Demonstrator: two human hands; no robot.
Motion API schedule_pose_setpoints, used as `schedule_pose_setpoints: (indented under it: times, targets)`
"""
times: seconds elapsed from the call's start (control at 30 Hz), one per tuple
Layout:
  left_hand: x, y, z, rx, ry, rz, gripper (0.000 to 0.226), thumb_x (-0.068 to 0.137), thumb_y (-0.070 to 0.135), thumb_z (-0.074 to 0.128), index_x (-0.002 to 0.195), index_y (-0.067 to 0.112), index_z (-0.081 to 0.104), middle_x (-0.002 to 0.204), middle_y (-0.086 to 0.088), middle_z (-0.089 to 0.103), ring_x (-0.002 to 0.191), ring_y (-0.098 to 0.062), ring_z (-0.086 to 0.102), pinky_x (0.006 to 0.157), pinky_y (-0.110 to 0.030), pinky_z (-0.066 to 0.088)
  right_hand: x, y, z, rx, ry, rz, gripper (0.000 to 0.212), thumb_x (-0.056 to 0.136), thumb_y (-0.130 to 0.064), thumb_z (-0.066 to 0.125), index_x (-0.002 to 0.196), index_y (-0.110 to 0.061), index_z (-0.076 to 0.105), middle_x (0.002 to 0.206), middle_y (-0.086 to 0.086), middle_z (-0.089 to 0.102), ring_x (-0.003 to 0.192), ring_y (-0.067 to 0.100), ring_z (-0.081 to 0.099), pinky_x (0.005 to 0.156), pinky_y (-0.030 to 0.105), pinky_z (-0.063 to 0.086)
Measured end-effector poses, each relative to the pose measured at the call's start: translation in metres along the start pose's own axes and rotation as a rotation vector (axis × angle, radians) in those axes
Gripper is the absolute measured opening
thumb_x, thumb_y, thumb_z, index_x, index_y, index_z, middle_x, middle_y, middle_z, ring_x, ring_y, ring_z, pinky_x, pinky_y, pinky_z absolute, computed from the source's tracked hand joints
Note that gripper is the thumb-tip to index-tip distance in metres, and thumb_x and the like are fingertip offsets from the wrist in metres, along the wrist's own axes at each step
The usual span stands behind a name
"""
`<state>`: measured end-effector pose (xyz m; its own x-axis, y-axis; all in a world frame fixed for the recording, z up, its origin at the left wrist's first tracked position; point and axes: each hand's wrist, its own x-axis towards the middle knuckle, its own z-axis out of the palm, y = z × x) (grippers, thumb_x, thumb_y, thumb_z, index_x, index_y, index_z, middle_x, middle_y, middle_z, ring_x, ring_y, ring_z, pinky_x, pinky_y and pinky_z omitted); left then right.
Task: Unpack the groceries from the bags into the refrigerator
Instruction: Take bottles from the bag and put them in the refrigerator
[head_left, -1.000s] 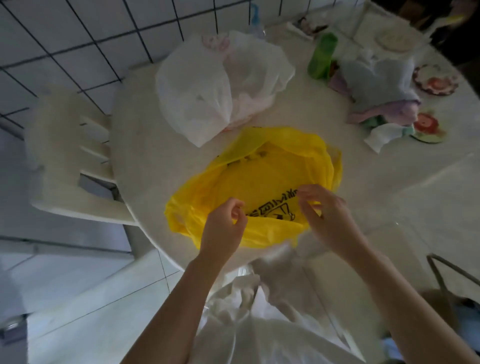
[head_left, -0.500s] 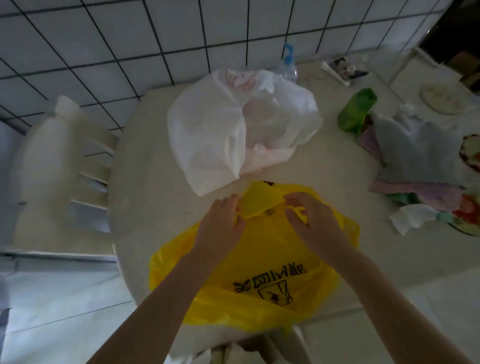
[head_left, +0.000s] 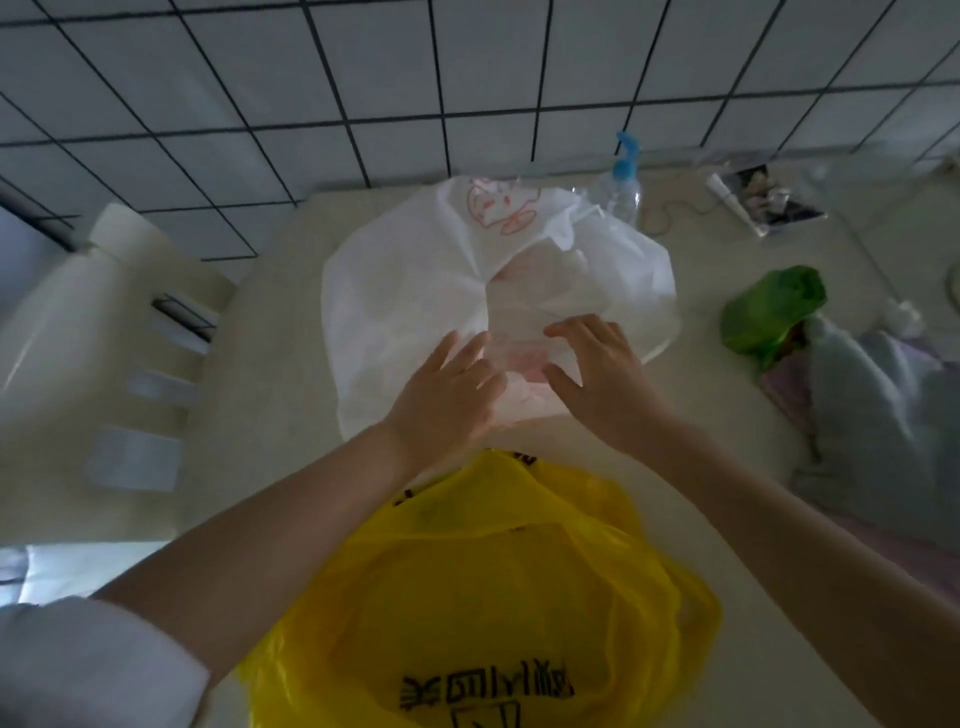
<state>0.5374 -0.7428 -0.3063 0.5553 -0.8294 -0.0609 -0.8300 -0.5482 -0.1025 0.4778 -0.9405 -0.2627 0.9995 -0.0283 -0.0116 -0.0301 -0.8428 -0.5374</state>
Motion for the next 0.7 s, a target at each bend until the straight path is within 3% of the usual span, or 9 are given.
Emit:
schedule_pose_setpoints:
  times: [0.03, 0.1, 0.17, 0.27, 0.37, 0.5, 0.6, 0.7]
  targets:
    - [0.006, -0.009, -0.001, 0.068, -0.09, -0.024, 0.023, 0.087, 0.021, 0.063, 0.109, 0.013, 0.064, 0.126, -0.012, 0.061, 0.14, -0.036, 0.035, 0.113, -0.059, 0.025, 0.011, 0.002, 0.001, -0.028, -0.029, -0.017, 0.039, 0.092, -0.022, 0.06, 0.128, -0.009, 0.053, 0.131, 0.008, 0.051, 0.125, 0.029, 0.042, 0.104, 0.036, 0.034]
    - [0.018, -0.029, -0.005, 0.204, -0.273, -0.137, 0.032, 0.092, 0.018, 0.053, 0.123, 0.012, 0.057, 0.145, -0.015, 0.043, 0.148, -0.038, 0.01, 0.116, -0.061, 0.005, 0.034, 0.005, 0.006, -0.086, -0.077, -0.052, 0.046, 0.091, -0.027, 0.061, 0.132, -0.009, 0.049, 0.135, 0.007, 0.047, 0.13, 0.028, 0.036, 0.106, 0.037, 0.033]
    - [0.029, -0.053, -0.007, 0.34, -0.357, -0.271, 0.044, 0.097, 0.014, 0.041, 0.14, 0.011, 0.042, 0.158, -0.013, 0.018, 0.148, -0.037, -0.009, 0.114, -0.06, -0.01, 0.058, 0.007, 0.011, -0.135, -0.084, -0.108, 0.055, 0.087, -0.028, 0.065, 0.134, -0.007, 0.045, 0.139, 0.009, 0.043, 0.134, 0.03, 0.03, 0.109, 0.043, 0.035]
    - [0.039, -0.088, -0.005, 0.35, -0.421, -0.449, 0.048, 0.101, 0.013, 0.028, 0.149, 0.013, 0.028, 0.163, -0.009, -0.002, 0.147, -0.035, -0.018, 0.107, -0.057, -0.021, 0.094, 0.01, 0.019, -0.24, -0.068, -0.158, 0.07, 0.084, -0.03, 0.068, 0.141, -0.01, 0.034, 0.148, 0.013, 0.031, 0.141, 0.036, 0.017, 0.115, 0.052, 0.025]
    - [0.042, -0.113, -0.005, 0.349, -0.453, -0.523, 0.056, 0.099, 0.016, 0.037, 0.152, 0.016, 0.02, 0.163, -0.009, -0.01, 0.145, -0.039, -0.023, 0.107, -0.06, -0.021, 0.128, 0.016, 0.026, -0.394, -0.052, -0.243, 0.073, 0.083, -0.026, 0.069, 0.145, -0.018, 0.031, 0.153, 0.015, 0.025, 0.143, 0.042, 0.01, 0.115, 0.053, 0.015]
    - [0.045, -0.138, -0.001, 0.327, -0.424, -0.571, 0.064, 0.093, 0.015, 0.048, 0.151, 0.019, 0.023, 0.163, -0.008, -0.007, 0.145, -0.041, -0.022, 0.11, -0.062, -0.015, 0.169, 0.029, 0.04, -0.56, -0.117, -0.417, 0.061, 0.077, -0.018, 0.072, 0.132, -0.03, 0.048, 0.153, 0.017, 0.027, 0.14, 0.05, 0.015, 0.113, 0.06, 0.01]
    - [0.048, -0.153, 0.004, 0.323, -0.428, -0.62, 0.068, 0.089, 0.015, 0.054, 0.15, 0.018, 0.025, 0.163, -0.005, -0.003, 0.145, -0.039, -0.02, 0.111, -0.061, -0.015, 0.196, 0.035, 0.048, -0.681, -0.214, -0.441, 0.042, 0.087, -0.029, 0.062, 0.128, -0.025, 0.052, 0.16, 0.01, 0.009, 0.144, 0.045, -0.003, 0.114, 0.057, -0.006]
    - [0.047, -0.166, 0.01, 0.34, -0.436, -0.721, 0.068, 0.093, 0.021, 0.051, 0.153, 0.018, 0.019, 0.163, -0.002, -0.002, 0.146, -0.038, -0.018, 0.114, -0.06, -0.012, 0.218, 0.038, 0.054, -0.652, -0.179, -0.434, 0.049, 0.089, -0.025, 0.058, 0.136, -0.015, 0.047, 0.16, 0.008, 0.01, 0.145, 0.042, -0.001, 0.115, 0.055, -0.003]
